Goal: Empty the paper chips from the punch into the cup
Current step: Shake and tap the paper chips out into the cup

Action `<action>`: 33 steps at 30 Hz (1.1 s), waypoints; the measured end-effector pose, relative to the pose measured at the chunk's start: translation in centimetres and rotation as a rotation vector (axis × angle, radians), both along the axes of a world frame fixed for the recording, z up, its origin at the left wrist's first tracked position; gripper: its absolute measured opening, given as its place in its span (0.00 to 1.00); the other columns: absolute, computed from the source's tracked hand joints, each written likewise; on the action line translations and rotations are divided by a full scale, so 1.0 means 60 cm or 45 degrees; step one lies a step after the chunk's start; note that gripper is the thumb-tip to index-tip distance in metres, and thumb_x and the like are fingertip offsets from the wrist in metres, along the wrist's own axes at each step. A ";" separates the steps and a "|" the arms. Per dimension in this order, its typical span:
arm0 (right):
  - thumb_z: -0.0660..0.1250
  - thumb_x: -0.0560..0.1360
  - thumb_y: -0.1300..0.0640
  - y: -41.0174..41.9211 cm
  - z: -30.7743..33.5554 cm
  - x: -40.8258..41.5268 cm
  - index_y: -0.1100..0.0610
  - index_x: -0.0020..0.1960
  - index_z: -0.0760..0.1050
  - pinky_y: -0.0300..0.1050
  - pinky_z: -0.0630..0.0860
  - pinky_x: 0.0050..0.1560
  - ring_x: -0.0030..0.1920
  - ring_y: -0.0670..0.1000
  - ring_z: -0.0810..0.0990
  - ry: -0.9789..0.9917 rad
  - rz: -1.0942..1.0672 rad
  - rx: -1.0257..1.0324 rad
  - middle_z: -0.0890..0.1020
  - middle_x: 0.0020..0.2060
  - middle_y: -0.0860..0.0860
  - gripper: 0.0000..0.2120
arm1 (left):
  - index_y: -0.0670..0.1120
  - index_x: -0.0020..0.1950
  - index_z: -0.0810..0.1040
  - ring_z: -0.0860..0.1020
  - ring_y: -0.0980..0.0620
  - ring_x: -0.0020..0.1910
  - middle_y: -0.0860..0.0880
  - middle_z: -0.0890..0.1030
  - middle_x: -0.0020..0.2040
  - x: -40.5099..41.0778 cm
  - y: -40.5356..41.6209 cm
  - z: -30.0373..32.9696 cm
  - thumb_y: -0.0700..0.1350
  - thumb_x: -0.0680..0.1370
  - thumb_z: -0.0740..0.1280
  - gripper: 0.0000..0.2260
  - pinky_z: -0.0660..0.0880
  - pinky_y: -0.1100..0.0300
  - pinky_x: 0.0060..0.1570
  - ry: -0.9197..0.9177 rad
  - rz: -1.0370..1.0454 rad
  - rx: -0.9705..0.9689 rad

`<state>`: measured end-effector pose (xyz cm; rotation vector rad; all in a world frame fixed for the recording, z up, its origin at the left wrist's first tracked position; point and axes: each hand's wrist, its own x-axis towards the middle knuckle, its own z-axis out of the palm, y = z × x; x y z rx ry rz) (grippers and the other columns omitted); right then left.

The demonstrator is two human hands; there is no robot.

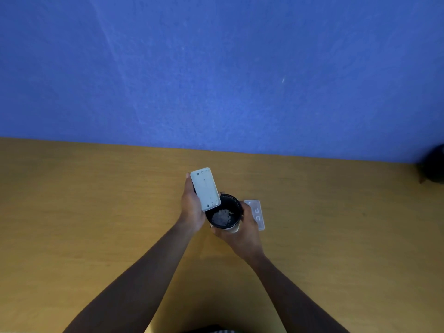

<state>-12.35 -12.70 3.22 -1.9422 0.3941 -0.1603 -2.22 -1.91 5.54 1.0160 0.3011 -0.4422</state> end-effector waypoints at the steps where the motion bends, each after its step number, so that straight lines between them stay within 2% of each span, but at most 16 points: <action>1: 0.82 0.59 0.53 0.000 0.001 0.000 0.24 0.54 0.65 0.28 0.75 0.49 0.56 0.32 0.76 -0.001 0.001 0.002 0.77 0.52 0.31 0.38 | 0.44 0.49 0.78 0.81 0.47 0.33 0.47 0.81 0.33 -0.002 -0.002 0.002 0.61 0.81 0.51 0.25 0.77 0.46 0.47 -0.029 -0.022 0.065; 2: 0.82 0.59 0.53 -0.001 -0.001 0.001 0.23 0.53 0.64 0.29 0.75 0.49 0.56 0.32 0.76 0.002 -0.001 -0.002 0.77 0.52 0.32 0.38 | 0.45 0.50 0.78 0.81 0.47 0.35 0.47 0.82 0.35 -0.002 -0.005 0.003 0.61 0.82 0.50 0.25 0.78 0.49 0.44 -0.101 -0.034 0.172; 4: 0.82 0.59 0.52 0.000 -0.004 0.002 0.26 0.53 0.65 0.31 0.76 0.49 0.55 0.33 0.76 0.010 -0.002 -0.007 0.78 0.52 0.33 0.36 | 0.47 0.53 0.78 0.79 0.49 0.41 0.47 0.80 0.42 -0.004 -0.009 0.006 0.59 0.82 0.48 0.23 0.77 0.54 0.40 -0.429 -0.083 0.450; 7: 0.82 0.59 0.50 0.002 -0.007 0.003 0.32 0.56 0.65 0.35 0.78 0.51 0.56 0.37 0.77 0.031 -0.004 -0.012 0.78 0.54 0.37 0.35 | 0.49 0.58 0.77 0.77 0.56 0.51 0.49 0.78 0.52 -0.004 -0.012 -0.001 0.58 0.81 0.52 0.19 0.74 0.63 0.49 -0.980 -0.156 0.737; 9: 0.82 0.59 0.50 0.002 -0.010 0.004 0.37 0.59 0.65 0.38 0.79 0.51 0.56 0.39 0.78 0.027 -0.017 -0.012 0.78 0.55 0.39 0.36 | 0.49 0.62 0.77 0.76 0.59 0.52 0.49 0.75 0.54 -0.001 -0.013 0.001 0.56 0.81 0.55 0.18 0.71 0.69 0.51 -1.203 -0.233 0.866; 12: 0.82 0.59 0.50 0.001 -0.013 0.006 0.43 0.60 0.66 0.37 0.79 0.49 0.54 0.39 0.79 0.042 -0.014 -0.007 0.79 0.54 0.42 0.36 | 0.48 0.64 0.77 0.74 0.57 0.45 0.49 0.71 0.50 -0.001 -0.017 0.010 0.58 0.80 0.58 0.19 0.72 0.66 0.46 -1.537 -0.397 1.134; 14: 0.81 0.60 0.50 0.000 -0.014 0.009 0.48 0.61 0.68 0.40 0.80 0.47 0.52 0.41 0.81 0.038 -0.024 -0.018 0.81 0.52 0.44 0.34 | 0.49 0.63 0.77 0.74 0.53 0.44 0.46 0.72 0.49 -0.004 -0.021 0.008 0.60 0.79 0.57 0.20 0.72 0.60 0.48 -1.757 -0.490 1.363; 16: 0.79 0.63 0.53 -0.002 -0.014 0.011 0.51 0.60 0.71 0.42 0.80 0.42 0.47 0.42 0.82 0.025 -0.021 -0.049 0.82 0.47 0.45 0.29 | 0.51 0.63 0.77 0.75 0.50 0.46 0.46 0.72 0.48 -0.013 -0.025 -0.001 0.62 0.79 0.57 0.21 0.72 0.54 0.53 -1.830 -0.558 1.502; 19: 0.77 0.65 0.56 -0.006 -0.013 0.010 0.53 0.58 0.73 0.43 0.80 0.40 0.45 0.43 0.81 0.017 -0.009 -0.063 0.82 0.44 0.45 0.24 | 0.51 0.62 0.77 0.75 0.49 0.47 0.47 0.72 0.48 -0.022 -0.026 -0.012 0.63 0.79 0.56 0.22 0.71 0.50 0.57 -1.846 -0.576 1.540; 23: 0.78 0.64 0.53 -0.008 -0.017 0.008 0.53 0.60 0.72 0.44 0.81 0.43 0.46 0.42 0.82 0.038 -0.028 -0.045 0.83 0.45 0.44 0.27 | 0.52 0.63 0.77 0.75 0.50 0.50 0.47 0.72 0.48 -0.019 -0.026 -0.002 0.64 0.79 0.55 0.22 0.69 0.52 0.60 -1.841 -0.555 1.537; 26: 0.78 0.65 0.53 -0.006 -0.014 0.011 0.53 0.61 0.71 0.38 0.79 0.42 0.46 0.41 0.81 0.029 -0.016 -0.047 0.82 0.45 0.43 0.28 | 0.53 0.64 0.75 0.74 0.51 0.50 0.49 0.71 0.49 -0.016 -0.023 -0.003 0.63 0.79 0.55 0.21 0.69 0.51 0.61 -1.802 -0.591 1.520; 30: 0.78 0.62 0.49 -0.003 -0.016 0.009 0.52 0.63 0.69 0.42 0.80 0.44 0.48 0.42 0.81 0.025 -0.033 -0.027 0.82 0.48 0.45 0.33 | 0.53 0.64 0.74 0.73 0.54 0.50 0.51 0.68 0.49 -0.018 -0.024 -0.003 0.60 0.80 0.55 0.19 0.68 0.50 0.63 -1.736 -0.615 1.452; 33: 0.80 0.61 0.50 -0.005 -0.021 0.008 0.52 0.61 0.68 0.43 0.80 0.45 0.49 0.43 0.82 0.046 -0.058 -0.006 0.82 0.49 0.45 0.34 | 0.51 0.66 0.74 0.73 0.55 0.49 0.52 0.68 0.50 -0.018 -0.024 -0.005 0.59 0.81 0.55 0.20 0.71 0.50 0.59 -1.613 -0.516 1.312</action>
